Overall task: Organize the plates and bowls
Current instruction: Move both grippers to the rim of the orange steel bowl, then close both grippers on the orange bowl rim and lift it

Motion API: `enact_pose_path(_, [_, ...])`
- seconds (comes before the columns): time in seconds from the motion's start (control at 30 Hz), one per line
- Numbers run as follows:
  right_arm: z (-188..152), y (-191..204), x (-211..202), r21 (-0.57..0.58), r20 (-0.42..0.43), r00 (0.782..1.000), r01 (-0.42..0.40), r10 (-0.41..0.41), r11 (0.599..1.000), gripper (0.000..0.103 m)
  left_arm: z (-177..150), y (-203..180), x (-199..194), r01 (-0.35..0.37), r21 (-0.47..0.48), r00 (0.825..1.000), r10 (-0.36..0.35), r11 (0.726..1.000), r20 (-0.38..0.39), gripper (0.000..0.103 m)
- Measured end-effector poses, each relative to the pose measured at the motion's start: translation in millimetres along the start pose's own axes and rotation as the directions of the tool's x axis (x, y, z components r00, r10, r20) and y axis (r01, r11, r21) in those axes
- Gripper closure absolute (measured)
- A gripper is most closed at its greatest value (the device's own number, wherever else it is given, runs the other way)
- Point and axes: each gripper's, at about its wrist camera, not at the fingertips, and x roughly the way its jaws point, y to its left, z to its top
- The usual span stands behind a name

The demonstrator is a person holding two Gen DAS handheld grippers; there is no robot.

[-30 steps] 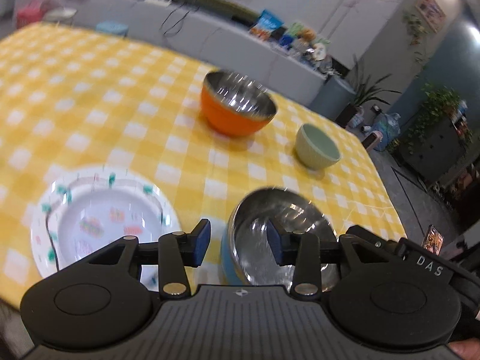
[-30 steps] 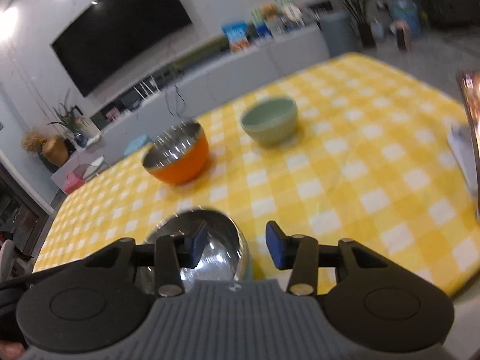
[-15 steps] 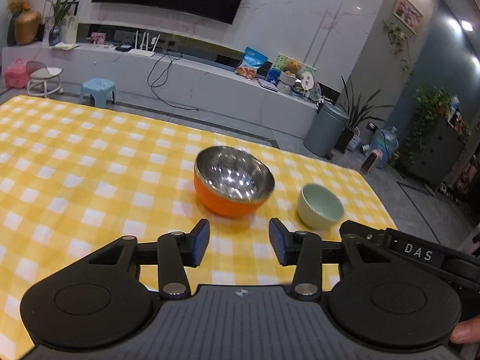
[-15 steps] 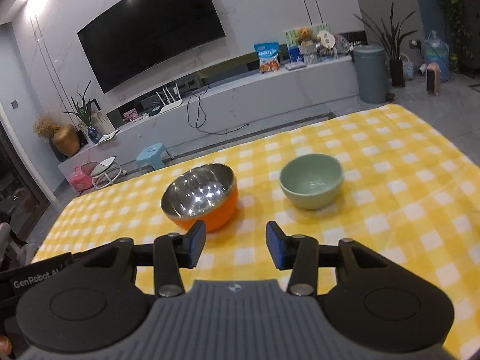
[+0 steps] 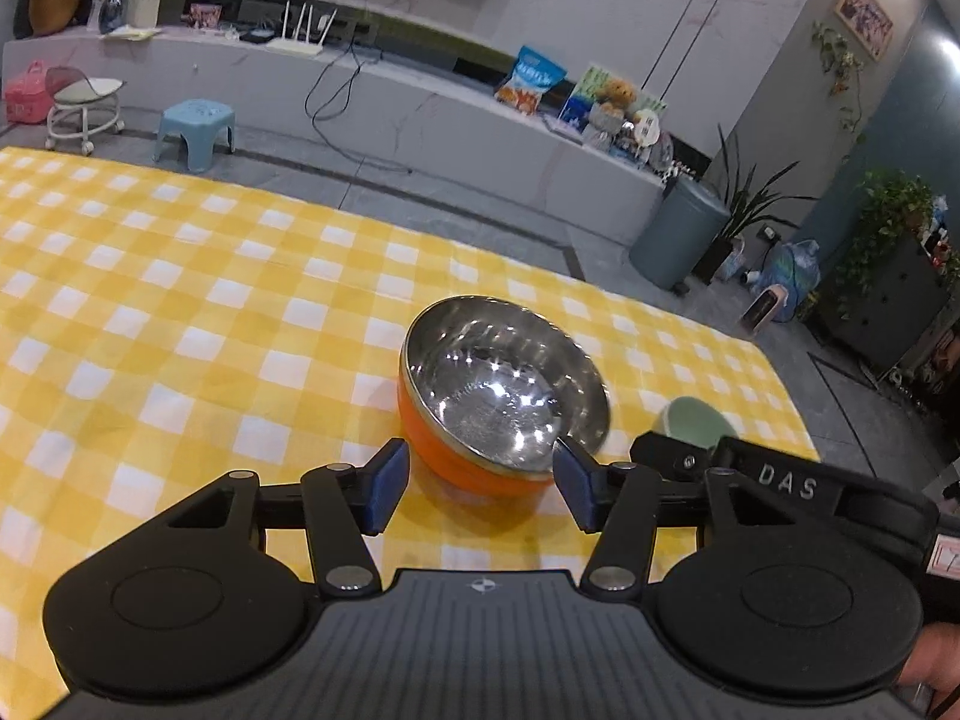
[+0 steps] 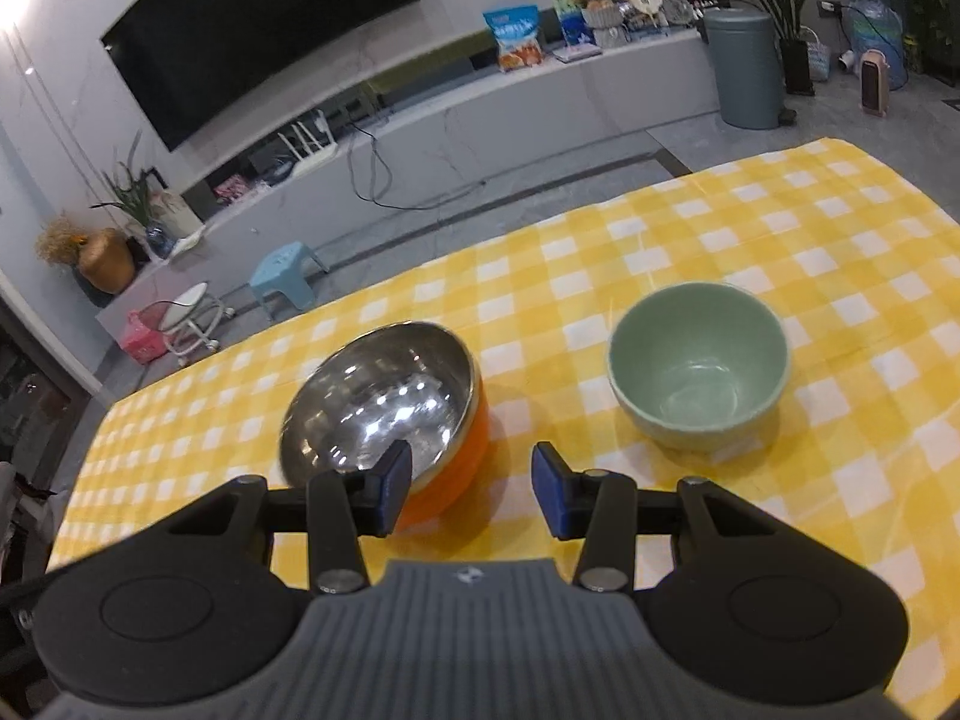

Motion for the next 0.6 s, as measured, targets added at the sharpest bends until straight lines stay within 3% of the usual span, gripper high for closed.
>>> enact_pose_path(0.2, [11, 1, 24, 0.002, -0.038, 0.999, -0.023, 0.024, 1.0, 0.059, 13, 4, 22, -0.073, 0.022, 0.997, 0.073, 0.997, -0.011, 0.038])
enact_pose_path(0.3, [7, -5, 33, -0.006, -0.076, 0.997, -0.007, 0.007, 1.0, 0.058, 19, 5, 29, -0.076, 0.016, 0.997, 0.076, 0.997, -0.017, 0.038])
enact_pose_path(0.4, [7, -11, 36, 0.022, -0.089, 0.995, -0.042, 0.043, 0.999, 0.06, 22, 2, 37, -0.068, 0.025, 0.997, 0.069, 0.997, -0.02, 0.039])
enact_pose_path(0.47, [7, -11, 36, 0.024, -0.089, 0.994, -0.057, 0.059, 0.998, 0.067, 25, 1, 47, -0.057, 0.038, 0.998, 0.058, 0.998, -0.03, 0.04])
enact_pose_path(0.6, [5, -14, 36, 0.036, -0.091, 0.992, -0.086, 0.089, 0.996, 0.07, 26, -2, 59, -0.071, 0.059, 0.996, 0.074, 0.996, -0.055, 0.061])
